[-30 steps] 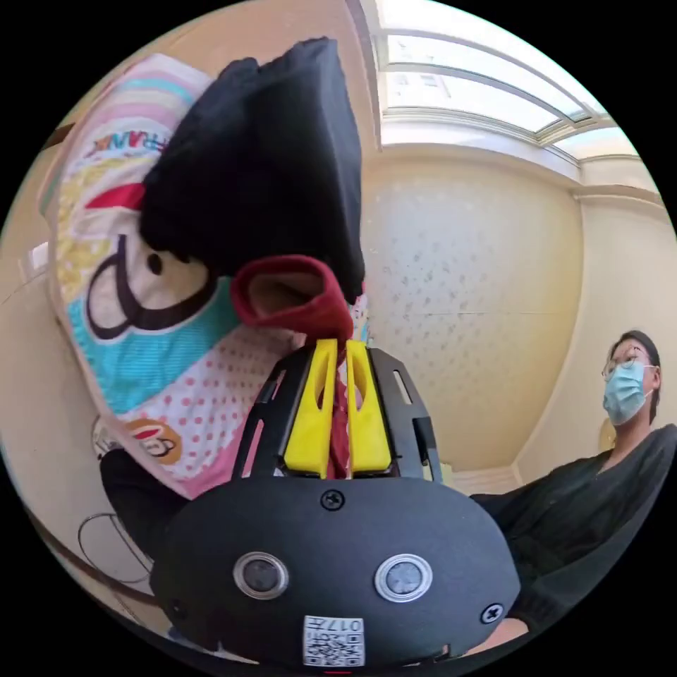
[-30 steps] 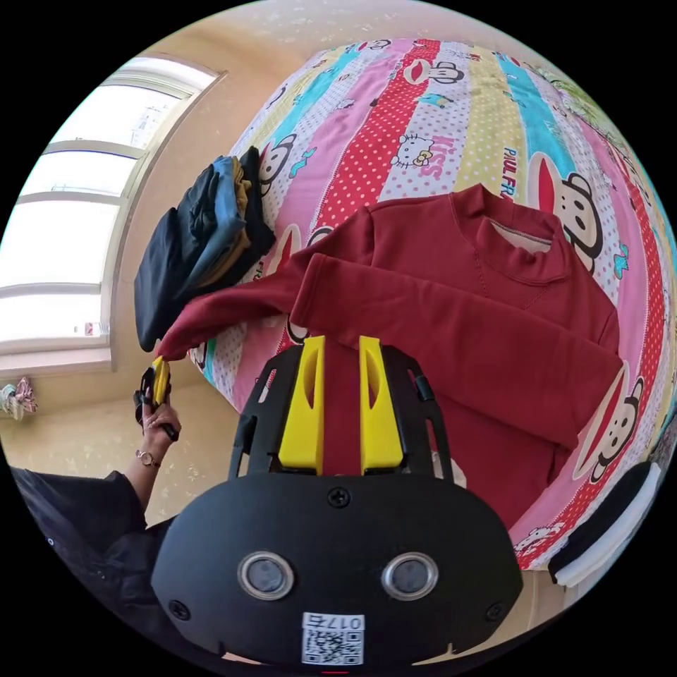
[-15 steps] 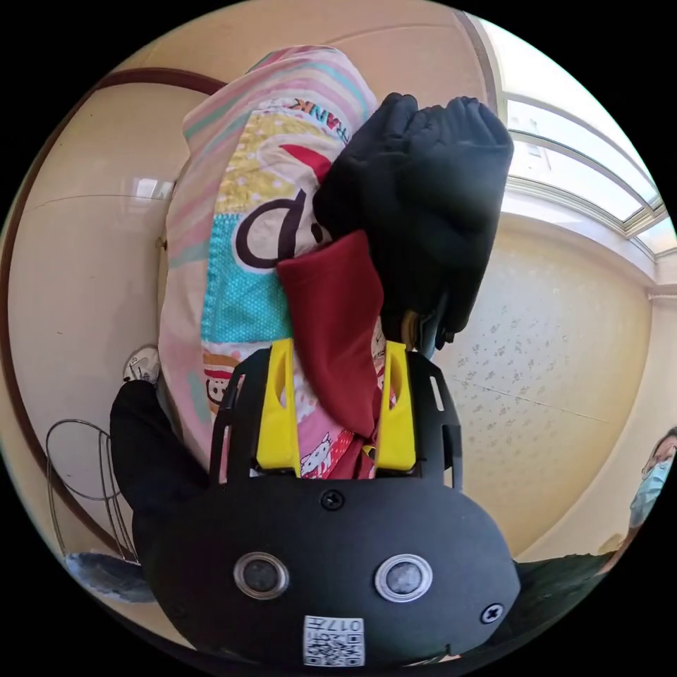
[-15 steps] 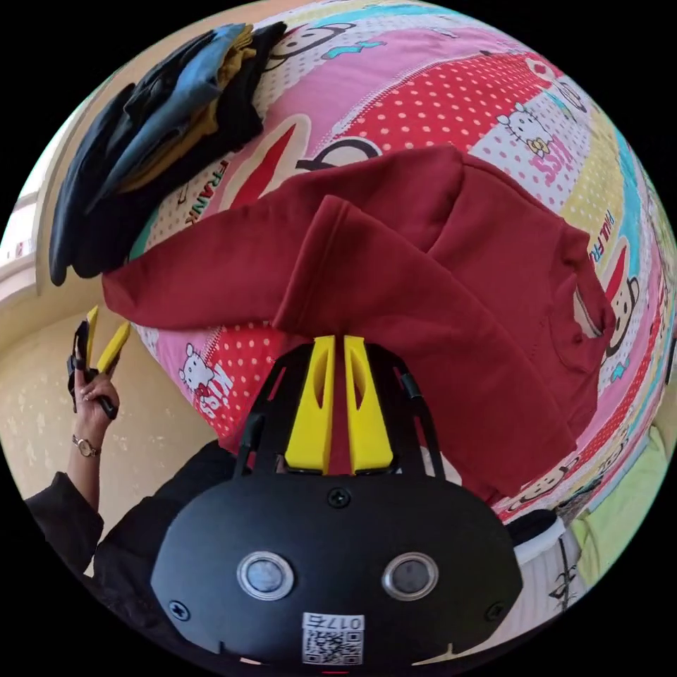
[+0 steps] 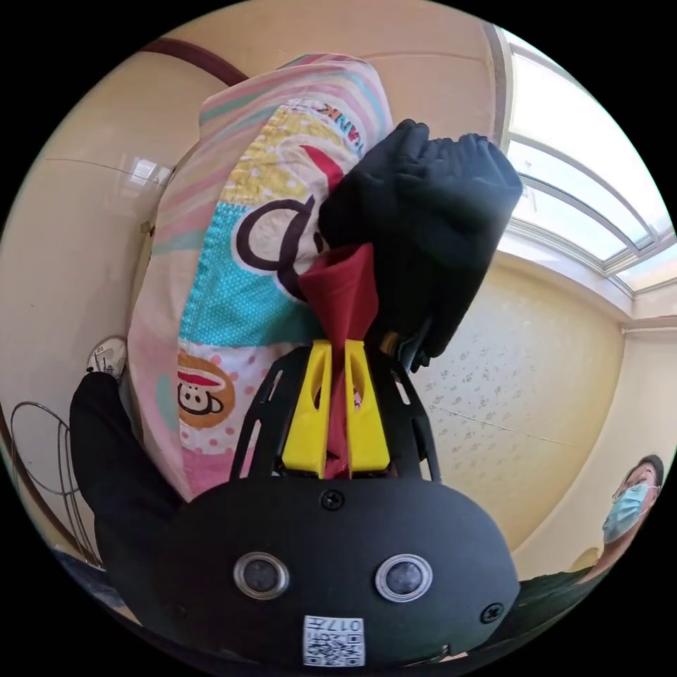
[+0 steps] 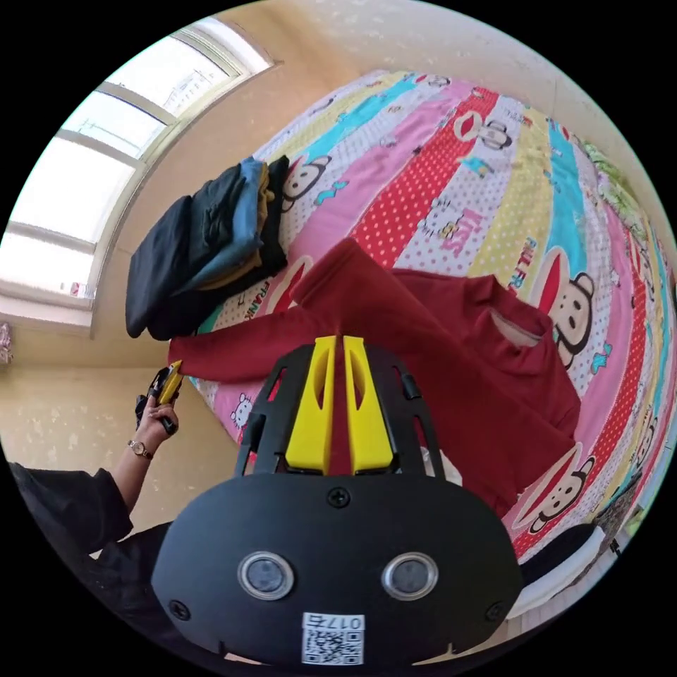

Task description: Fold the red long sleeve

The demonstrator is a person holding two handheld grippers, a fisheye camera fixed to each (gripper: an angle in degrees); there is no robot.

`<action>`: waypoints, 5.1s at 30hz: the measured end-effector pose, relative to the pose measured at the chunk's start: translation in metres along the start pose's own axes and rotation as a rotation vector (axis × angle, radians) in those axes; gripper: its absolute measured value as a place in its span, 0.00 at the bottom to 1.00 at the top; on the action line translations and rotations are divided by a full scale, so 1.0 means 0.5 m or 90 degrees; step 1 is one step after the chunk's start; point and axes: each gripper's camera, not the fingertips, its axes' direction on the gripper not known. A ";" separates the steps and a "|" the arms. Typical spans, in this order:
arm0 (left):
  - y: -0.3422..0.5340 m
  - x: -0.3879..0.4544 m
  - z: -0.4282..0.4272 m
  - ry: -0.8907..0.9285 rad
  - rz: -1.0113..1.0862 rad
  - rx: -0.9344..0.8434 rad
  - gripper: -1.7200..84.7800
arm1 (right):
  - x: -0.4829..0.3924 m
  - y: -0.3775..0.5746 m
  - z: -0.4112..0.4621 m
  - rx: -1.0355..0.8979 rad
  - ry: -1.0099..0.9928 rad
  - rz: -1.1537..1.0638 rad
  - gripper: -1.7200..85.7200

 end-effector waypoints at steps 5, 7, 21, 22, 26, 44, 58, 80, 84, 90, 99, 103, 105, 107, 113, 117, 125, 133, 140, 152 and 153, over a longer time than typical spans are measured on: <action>0.080 0.219 0.000 0.048 0.114 -0.002 0.06 | 0.010 0.113 -0.013 0.018 -0.014 -0.014 0.05; 0.118 0.319 0.025 0.047 0.199 -0.015 0.06 | 0.049 0.201 -0.042 0.016 -0.030 -0.003 0.05; 0.964 0.616 0.766 -0.044 0.810 -0.614 0.11 | 0.416 0.726 -0.190 0.169 -0.058 0.217 0.06; 1.004 0.570 0.806 -0.098 0.779 -0.652 0.13 | 0.439 0.755 -0.182 0.162 -0.064 0.232 0.06; 1.003 0.493 0.747 -0.126 0.694 -0.622 0.15 | 0.489 0.832 -0.149 0.149 -0.070 0.254 0.08; 0.711 0.209 0.502 -0.569 0.583 -0.691 0.21 | 0.527 0.970 0.194 -0.167 -0.050 0.252 0.15; 0.634 0.140 0.669 -0.643 0.561 -0.940 0.08 | 0.599 0.971 0.271 -0.242 -0.105 0.169 0.06; 0.463 0.364 0.200 0.114 0.196 -0.756 0.04 | 0.645 1.262 -0.154 0.150 -0.523 0.209 0.05; 0.453 0.371 0.269 0.155 0.186 -0.725 0.04 | 0.684 1.141 -0.140 0.187 -0.531 0.176 0.05; 0.356 0.441 0.537 0.231 0.181 -0.569 0.08 | 0.825 0.836 -0.127 0.332 -0.523 0.223 0.07; 0.354 0.458 0.640 -0.005 0.331 -0.457 0.17 | 0.776 0.720 -0.058 0.236 -0.206 0.333 0.13; 0.487 0.438 0.632 -0.303 0.537 -0.475 0.18 | 0.694 0.718 0.060 0.081 -0.079 0.280 0.13; 0.531 0.394 0.665 -0.392 0.544 -0.560 0.14 | 0.672 0.719 0.108 0.014 -0.052 0.257 0.10; 0.553 0.362 0.670 -0.434 0.545 -0.577 0.06 | 0.647 0.730 0.107 0.046 -0.022 0.232 0.07; 0.492 0.261 0.530 -0.242 0.243 -0.400 0.06 | 0.593 0.701 0.085 0.021 0.053 0.252 0.07; 0.523 0.254 0.489 -0.229 0.239 -0.359 0.18 | 0.536 0.656 0.029 -0.011 0.102 0.307 0.08; 0.558 0.189 0.504 -0.190 0.129 -0.315 0.18 | 0.338 0.506 0.097 0.095 0.167 -0.014 0.10; 0.668 0.356 0.549 -0.054 0.279 -0.432 0.08 | 0.442 0.522 0.128 0.030 0.094 0.041 0.06; 1.089 0.496 0.748 -0.031 0.596 -0.788 0.08 | 0.602 0.790 0.069 0.089 0.046 0.217 0.07; 1.044 0.424 0.735 -0.251 0.595 -0.609 0.22 | 0.824 1.033 0.076 0.279 -0.292 0.368 0.19; 1.026 0.412 0.735 -0.275 0.581 -0.601 0.23 | 0.846 1.026 0.094 0.287 -0.344 0.373 0.21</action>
